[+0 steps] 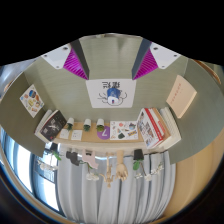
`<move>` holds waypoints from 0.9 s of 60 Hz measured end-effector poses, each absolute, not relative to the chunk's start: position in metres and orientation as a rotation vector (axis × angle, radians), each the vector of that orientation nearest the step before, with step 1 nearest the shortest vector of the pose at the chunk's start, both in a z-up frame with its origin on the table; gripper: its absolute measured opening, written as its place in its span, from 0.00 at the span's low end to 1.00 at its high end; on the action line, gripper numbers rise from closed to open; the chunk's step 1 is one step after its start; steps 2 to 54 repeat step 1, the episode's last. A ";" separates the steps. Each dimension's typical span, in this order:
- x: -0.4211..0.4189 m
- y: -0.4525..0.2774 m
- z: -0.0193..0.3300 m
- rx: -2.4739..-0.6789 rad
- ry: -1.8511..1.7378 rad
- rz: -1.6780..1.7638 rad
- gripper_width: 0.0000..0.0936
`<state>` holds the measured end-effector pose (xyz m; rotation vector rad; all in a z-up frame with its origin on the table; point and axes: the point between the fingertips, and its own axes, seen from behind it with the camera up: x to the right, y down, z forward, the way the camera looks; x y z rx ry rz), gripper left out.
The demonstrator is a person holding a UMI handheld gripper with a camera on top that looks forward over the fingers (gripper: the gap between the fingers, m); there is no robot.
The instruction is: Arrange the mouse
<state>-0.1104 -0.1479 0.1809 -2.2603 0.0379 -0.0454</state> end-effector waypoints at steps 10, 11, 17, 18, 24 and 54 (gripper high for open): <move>-0.110 -0.148 0.182 -2.257 0.039 -0.046 0.92; -0.110 -0.148 0.182 -2.257 0.039 -0.046 0.92; -0.110 -0.148 0.182 -2.257 0.039 -0.046 0.92; -0.110 -0.148 0.182 -2.257 0.039 -0.046 0.92; -0.110 -0.148 0.182 -2.257 0.039 -0.046 0.92; -0.110 -0.148 0.182 -2.257 0.039 -0.046 0.92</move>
